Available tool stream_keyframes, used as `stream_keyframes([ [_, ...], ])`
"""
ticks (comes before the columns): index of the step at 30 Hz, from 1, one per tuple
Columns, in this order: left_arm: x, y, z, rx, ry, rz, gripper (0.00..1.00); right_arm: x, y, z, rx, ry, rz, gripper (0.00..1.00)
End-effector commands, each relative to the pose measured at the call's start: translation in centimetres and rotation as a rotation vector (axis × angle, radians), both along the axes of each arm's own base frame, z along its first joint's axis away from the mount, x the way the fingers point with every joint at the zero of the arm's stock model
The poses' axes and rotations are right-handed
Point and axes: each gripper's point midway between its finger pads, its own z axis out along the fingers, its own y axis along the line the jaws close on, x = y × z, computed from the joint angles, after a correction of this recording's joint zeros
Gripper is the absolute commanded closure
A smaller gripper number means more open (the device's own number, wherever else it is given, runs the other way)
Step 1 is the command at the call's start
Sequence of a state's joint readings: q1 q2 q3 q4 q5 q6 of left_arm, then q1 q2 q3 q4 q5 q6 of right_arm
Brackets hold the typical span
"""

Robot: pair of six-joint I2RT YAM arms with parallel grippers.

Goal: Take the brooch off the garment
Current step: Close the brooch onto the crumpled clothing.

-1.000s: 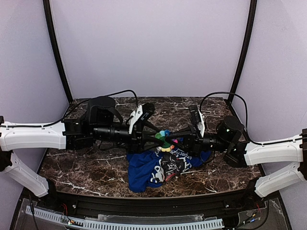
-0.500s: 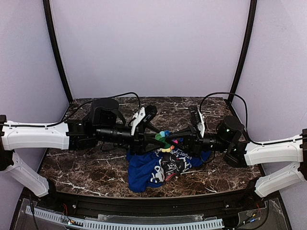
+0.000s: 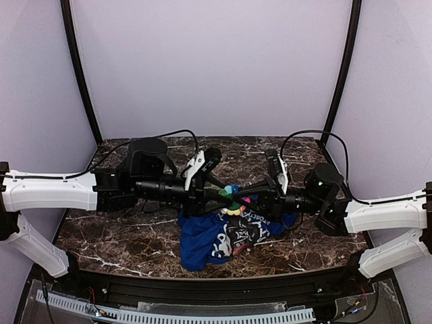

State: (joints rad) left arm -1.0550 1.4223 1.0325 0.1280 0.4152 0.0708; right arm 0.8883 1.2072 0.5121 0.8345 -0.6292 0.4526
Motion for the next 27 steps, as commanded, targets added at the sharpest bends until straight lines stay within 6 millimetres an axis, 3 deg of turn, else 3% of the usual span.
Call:
stream_keyframes([
  [1,-0.13,-0.32,1.62,-0.033,-0.015,-0.010,0.62,-0.27,0.02,0.98,0.021,-0.031,0.011,1.00],
  [13,0.04,-0.36,1.43,-0.028,-0.019,-0.003,0.74,-0.31,0.07,0.81,0.015,-0.036,0.015,1.00],
  [27,-0.42,-0.31,1.71,-0.044,-0.016,-0.025,0.79,-0.57,-0.31,1.06,0.028,-0.053,0.013,1.00],
])
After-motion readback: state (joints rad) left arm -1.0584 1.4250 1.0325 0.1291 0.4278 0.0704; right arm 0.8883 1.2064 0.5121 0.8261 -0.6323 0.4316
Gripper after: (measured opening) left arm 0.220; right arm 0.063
